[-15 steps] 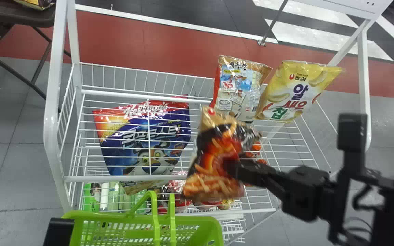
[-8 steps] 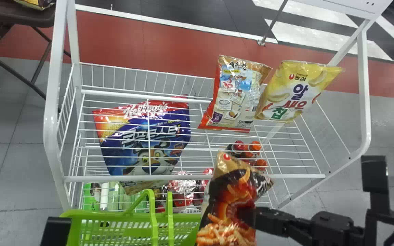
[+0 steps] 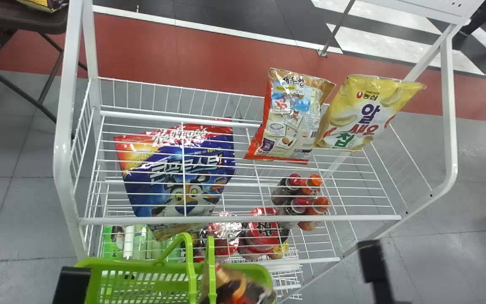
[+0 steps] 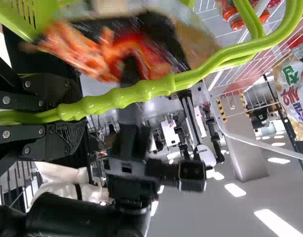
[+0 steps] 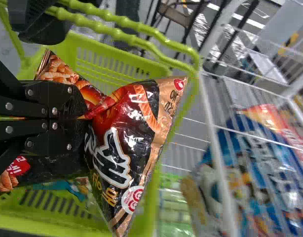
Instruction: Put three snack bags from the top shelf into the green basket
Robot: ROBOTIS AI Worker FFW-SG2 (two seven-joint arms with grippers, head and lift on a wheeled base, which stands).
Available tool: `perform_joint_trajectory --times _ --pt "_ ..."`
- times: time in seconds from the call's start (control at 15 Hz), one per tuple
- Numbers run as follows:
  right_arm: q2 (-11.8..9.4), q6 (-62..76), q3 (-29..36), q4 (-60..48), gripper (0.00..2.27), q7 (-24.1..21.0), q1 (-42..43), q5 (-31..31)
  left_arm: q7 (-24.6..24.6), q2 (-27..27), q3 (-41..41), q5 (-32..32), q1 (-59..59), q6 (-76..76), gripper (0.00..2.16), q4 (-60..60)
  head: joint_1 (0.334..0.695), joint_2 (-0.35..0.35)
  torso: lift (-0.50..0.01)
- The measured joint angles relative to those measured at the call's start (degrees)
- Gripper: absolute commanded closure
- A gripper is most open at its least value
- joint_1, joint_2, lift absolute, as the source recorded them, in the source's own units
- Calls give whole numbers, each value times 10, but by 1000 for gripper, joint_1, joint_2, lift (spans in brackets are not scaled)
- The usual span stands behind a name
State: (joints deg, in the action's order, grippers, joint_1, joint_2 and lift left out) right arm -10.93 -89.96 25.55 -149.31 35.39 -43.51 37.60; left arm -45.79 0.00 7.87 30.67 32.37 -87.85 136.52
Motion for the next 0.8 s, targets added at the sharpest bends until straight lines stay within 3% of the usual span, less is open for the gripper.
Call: perform_joint_trajectory --times 0.33,0.67,0.73,0.8 --pt "-19 107 -137 88 2236 -3 -1 -79 -2 0 3 0 1 0 2145 3 695 -350 -50" --pt "-32 210 -215 152 2236 -49 26 -159 -3 0 6 0 7 -1 2142 12 695 -350 -50" --pt "-36 222 -227 164 2202 -57 30 -175 -2 0 6 0 8 -1 2142 16 695 -350 -50" --pt "-39 234 -236 180 1858 -53 36 -181 -1 0 8 -1 9 -2 2142 18 695 -350 -50"
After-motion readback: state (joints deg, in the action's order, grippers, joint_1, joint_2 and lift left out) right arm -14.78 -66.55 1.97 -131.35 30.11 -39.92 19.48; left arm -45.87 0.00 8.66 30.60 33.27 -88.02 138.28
